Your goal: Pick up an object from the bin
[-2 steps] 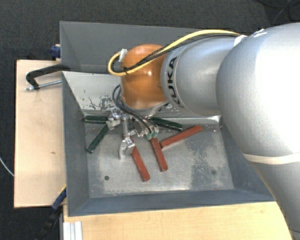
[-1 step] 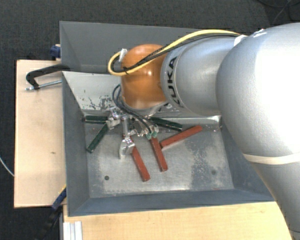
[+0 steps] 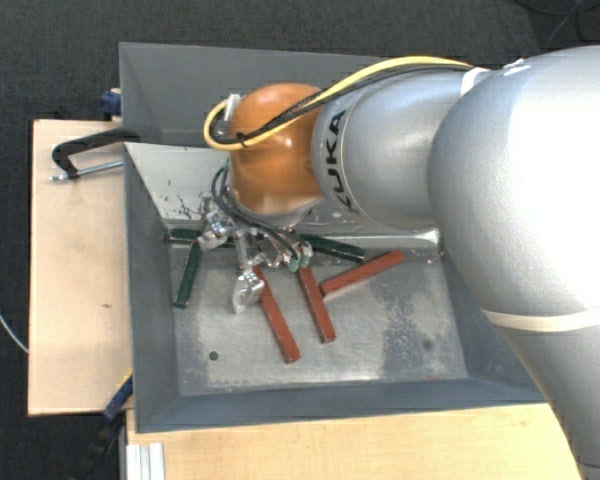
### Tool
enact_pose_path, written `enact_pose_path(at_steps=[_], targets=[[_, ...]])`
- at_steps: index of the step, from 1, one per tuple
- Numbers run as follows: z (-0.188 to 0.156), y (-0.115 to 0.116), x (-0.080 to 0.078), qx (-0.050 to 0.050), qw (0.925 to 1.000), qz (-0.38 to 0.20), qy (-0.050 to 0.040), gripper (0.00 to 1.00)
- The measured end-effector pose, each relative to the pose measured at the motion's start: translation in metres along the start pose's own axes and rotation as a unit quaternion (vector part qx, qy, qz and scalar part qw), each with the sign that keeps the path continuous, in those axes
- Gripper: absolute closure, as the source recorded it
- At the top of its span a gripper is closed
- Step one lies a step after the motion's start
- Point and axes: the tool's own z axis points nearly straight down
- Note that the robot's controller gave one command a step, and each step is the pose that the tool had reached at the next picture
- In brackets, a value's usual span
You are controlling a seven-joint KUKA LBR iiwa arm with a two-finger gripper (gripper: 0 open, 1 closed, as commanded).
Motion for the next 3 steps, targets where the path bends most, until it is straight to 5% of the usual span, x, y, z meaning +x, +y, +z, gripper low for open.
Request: enact_pose_path(at_steps=[1,2,3], targets=[[-0.009,0.018,-0.009,-0.004,0.9878,-0.156,-0.0009,0.0],[-0.009,0.009,0.0,-0.004,0.9822,-0.188,0.0022,0.0],[-0.008,-0.006,0.017,-0.004,0.9471,-0.321,0.0021,0.0]])
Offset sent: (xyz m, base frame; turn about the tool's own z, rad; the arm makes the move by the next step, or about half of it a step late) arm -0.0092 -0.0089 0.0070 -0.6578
